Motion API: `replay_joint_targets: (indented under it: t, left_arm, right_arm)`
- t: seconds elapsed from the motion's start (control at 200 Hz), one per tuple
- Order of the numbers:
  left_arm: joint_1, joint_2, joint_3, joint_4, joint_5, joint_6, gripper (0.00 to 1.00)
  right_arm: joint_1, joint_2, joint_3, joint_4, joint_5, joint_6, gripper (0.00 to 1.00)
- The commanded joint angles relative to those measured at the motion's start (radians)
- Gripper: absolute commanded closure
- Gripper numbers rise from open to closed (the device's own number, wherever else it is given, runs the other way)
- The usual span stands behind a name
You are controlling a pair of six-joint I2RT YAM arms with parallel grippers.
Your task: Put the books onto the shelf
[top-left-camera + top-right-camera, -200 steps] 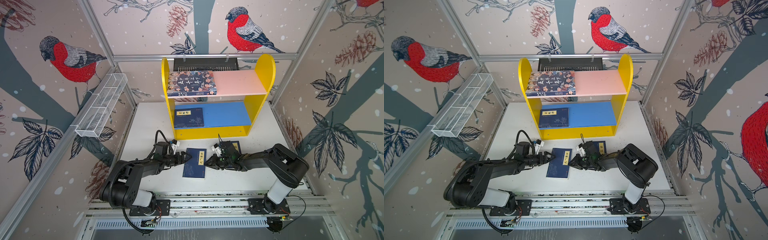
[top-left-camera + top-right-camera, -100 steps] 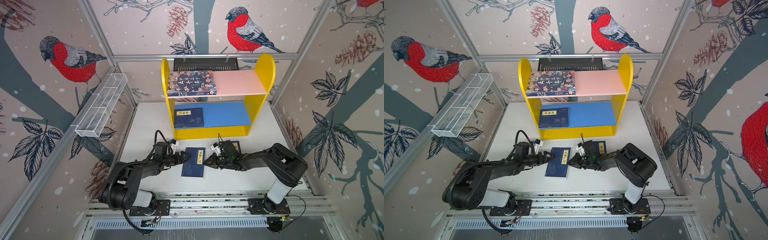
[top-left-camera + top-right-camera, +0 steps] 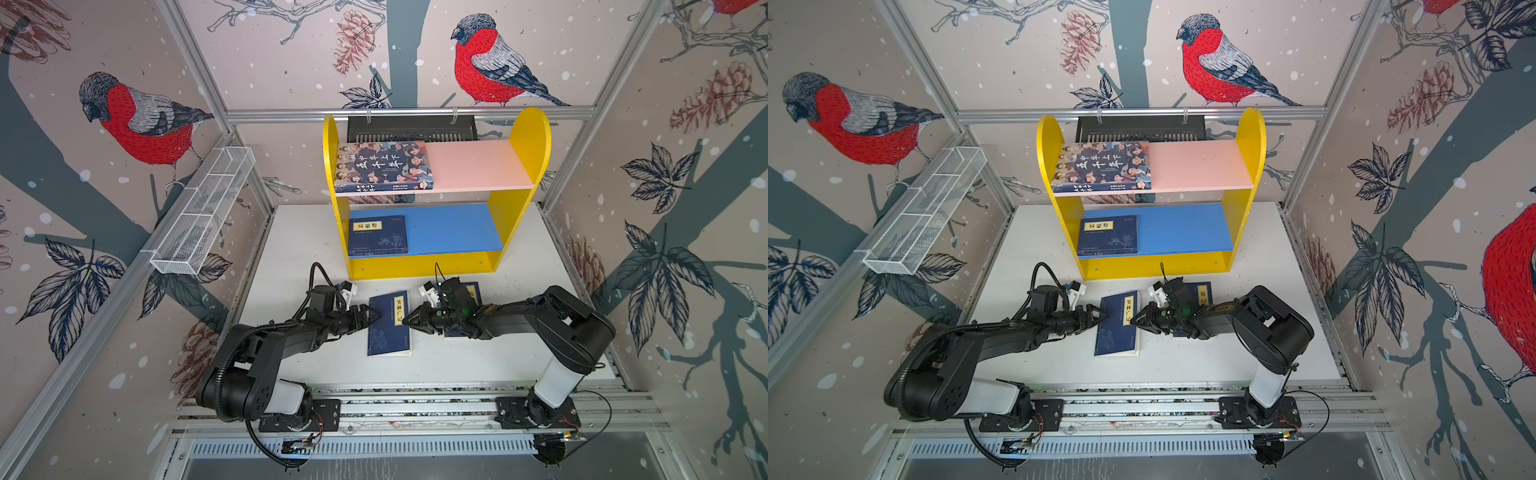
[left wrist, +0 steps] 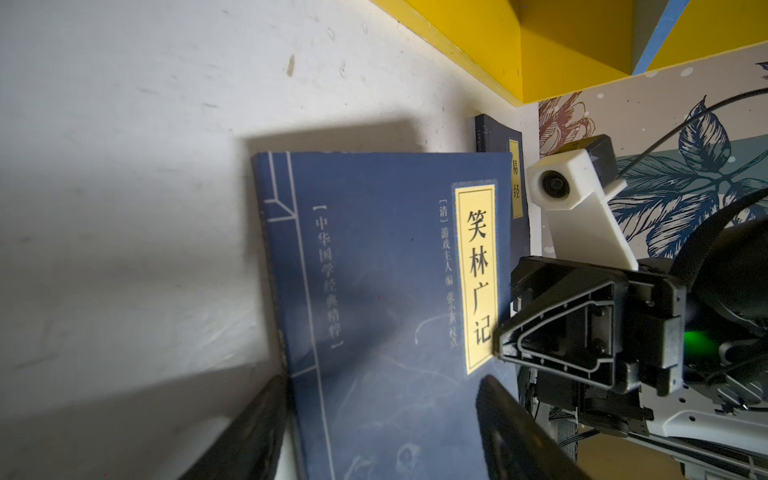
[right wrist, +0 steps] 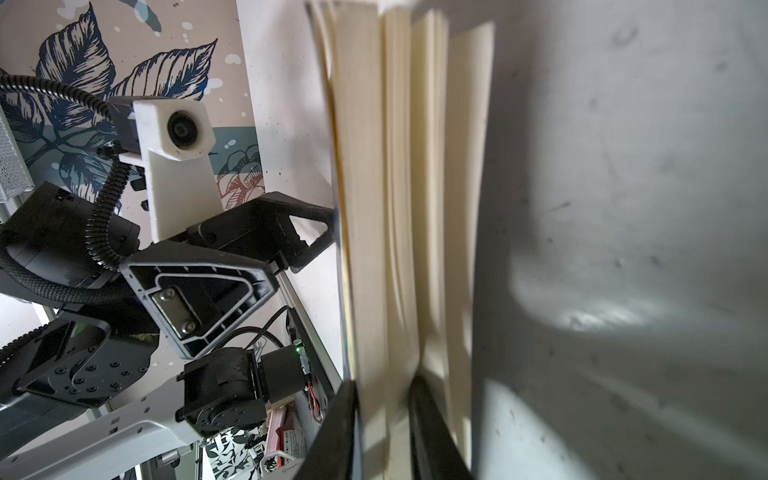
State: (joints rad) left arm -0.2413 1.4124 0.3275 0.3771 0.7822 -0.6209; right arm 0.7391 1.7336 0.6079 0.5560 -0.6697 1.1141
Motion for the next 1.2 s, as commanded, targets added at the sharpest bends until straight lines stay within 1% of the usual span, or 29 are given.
replay_joint_targets:
  t: [0.0,0.15,0.345,0.455,0.575,0.655,0.735,0.821,0.961,1.041,1.106,1.196]
  left_arm:
    - [-0.003,0.000,0.003,-0.009,0.042,-0.006,0.28]
    - [-0.003,0.002,0.006,-0.018,0.032,0.005,0.28]
    - [-0.003,0.004,0.007,-0.019,0.027,0.004,0.28]
    - [-0.003,0.002,0.006,-0.016,0.031,0.003,0.28]
    - [-0.003,0.000,0.005,-0.012,0.037,0.000,0.27]
    - [-0.003,-0.004,0.004,-0.010,0.037,0.000,0.27]
    - [-0.003,-0.007,0.004,-0.008,0.038,-0.002,0.27]
    - [-0.003,-0.010,0.004,-0.009,0.037,-0.001,0.27]
    - [-0.003,-0.019,0.003,-0.012,0.036,-0.002,0.26]
    - [-0.003,-0.025,0.004,-0.013,0.034,-0.002,0.25]
    - [-0.001,-0.031,0.007,-0.023,0.031,0.001,0.22]
    - [0.009,-0.047,0.016,-0.057,0.018,0.011,0.17]
  right_arm:
    - [-0.003,0.001,0.001,0.029,0.008,-0.023,0.76]
    - [-0.006,-0.015,-0.014,0.033,0.005,-0.024,0.74]
    - [-0.010,-0.028,-0.007,0.018,-0.007,-0.042,0.83]
    - [-0.012,-0.017,0.001,0.022,-0.020,-0.044,0.85]
    - [-0.011,-0.005,0.006,0.028,-0.028,-0.045,0.80]
    - [-0.011,0.000,0.010,0.031,-0.034,-0.045,0.74]
    - [-0.010,0.004,0.016,0.032,-0.039,-0.045,0.73]
    - [-0.010,0.005,0.019,0.030,-0.038,-0.046,0.77]
    - [-0.011,0.008,0.023,0.028,-0.039,-0.045,0.87]
    - [-0.013,0.005,0.021,0.027,-0.040,-0.046,0.96]
    - [-0.015,-0.002,0.016,0.028,-0.035,-0.048,0.99]
    - [-0.025,-0.019,-0.006,0.063,-0.046,-0.031,1.00]
